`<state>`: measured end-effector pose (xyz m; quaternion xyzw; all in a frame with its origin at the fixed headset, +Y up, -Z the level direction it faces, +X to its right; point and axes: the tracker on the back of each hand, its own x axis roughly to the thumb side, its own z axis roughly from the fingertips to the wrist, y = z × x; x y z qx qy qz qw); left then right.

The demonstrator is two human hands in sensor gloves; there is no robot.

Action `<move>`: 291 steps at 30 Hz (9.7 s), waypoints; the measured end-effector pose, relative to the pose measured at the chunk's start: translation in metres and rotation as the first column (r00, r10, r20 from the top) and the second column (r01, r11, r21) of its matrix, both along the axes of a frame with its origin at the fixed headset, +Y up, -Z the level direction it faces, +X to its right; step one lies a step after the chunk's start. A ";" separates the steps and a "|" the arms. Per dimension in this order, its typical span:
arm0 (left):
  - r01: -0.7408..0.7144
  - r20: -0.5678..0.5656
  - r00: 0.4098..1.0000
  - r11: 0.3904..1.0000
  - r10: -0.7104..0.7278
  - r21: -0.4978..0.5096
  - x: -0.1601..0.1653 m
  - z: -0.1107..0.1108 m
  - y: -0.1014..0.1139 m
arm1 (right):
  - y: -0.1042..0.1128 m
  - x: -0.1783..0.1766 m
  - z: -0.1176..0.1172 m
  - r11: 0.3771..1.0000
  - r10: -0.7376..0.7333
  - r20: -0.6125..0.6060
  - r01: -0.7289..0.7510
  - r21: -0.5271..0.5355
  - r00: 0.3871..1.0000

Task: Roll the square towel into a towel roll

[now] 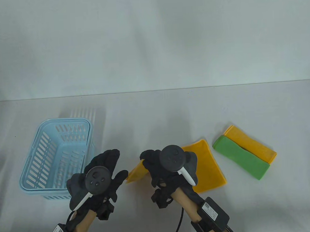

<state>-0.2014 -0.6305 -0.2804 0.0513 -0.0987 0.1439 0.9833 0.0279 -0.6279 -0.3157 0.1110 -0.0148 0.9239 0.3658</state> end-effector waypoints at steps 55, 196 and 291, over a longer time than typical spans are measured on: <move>-0.423 -0.023 0.906 0.906 0.423 -0.003 -0.015 -0.027 0.055 | 0.075 0.105 -0.005 0.925 -0.369 0.213 0.380 -0.014 0.905; 0.479 0.014 0.872 0.844 -0.490 -0.240 0.065 -0.029 -0.118 | -0.132 0.119 0.010 0.842 0.395 0.137 -0.298 -0.450 0.909; 0.223 0.109 0.975 0.889 -0.195 -0.400 0.052 -0.035 -0.107 | -0.133 0.115 0.007 0.883 0.266 0.044 -0.225 -0.413 0.963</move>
